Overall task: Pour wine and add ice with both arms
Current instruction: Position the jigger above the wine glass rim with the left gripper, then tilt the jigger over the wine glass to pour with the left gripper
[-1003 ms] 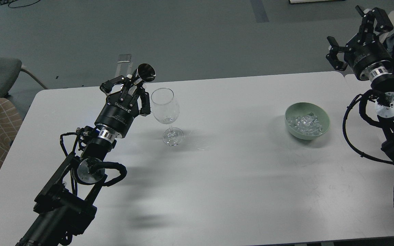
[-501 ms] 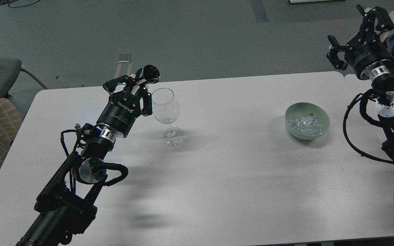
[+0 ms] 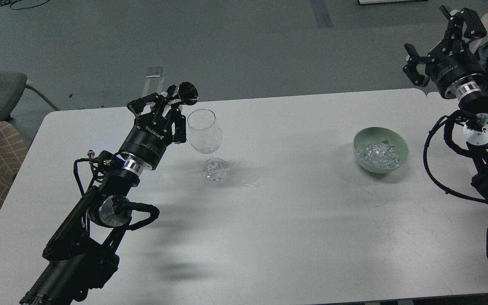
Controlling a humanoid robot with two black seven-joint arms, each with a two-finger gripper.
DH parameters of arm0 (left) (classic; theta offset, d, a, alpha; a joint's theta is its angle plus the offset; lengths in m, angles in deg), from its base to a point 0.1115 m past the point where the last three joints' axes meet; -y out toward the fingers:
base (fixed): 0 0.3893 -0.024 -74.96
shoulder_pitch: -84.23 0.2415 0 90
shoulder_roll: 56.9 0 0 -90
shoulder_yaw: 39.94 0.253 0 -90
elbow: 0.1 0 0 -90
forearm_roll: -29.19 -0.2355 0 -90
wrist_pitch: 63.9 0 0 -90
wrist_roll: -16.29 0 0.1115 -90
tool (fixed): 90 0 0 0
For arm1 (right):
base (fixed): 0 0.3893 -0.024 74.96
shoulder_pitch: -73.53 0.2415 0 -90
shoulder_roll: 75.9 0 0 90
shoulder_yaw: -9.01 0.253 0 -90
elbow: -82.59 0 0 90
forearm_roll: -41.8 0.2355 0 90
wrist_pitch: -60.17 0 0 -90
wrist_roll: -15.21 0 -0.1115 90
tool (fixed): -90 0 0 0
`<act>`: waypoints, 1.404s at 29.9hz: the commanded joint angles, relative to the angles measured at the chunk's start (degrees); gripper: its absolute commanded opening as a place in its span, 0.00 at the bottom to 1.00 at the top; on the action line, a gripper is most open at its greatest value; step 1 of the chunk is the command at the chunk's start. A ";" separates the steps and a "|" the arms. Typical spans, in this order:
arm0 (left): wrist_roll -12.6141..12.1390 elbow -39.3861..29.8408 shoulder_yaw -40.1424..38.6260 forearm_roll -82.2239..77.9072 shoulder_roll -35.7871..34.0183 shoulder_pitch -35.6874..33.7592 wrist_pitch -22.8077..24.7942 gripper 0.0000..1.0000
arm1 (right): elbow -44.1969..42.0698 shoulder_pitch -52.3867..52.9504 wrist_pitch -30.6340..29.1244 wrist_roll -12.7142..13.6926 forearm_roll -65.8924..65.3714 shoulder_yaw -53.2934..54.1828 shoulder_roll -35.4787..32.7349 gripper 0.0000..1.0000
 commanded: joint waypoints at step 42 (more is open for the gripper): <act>4.53 1.85 0.09 -8.81 -2.07 -1.93 0.75 0.00 | 0.09 -0.06 -0.07 -0.08 0.00 -0.08 -0.05 1.00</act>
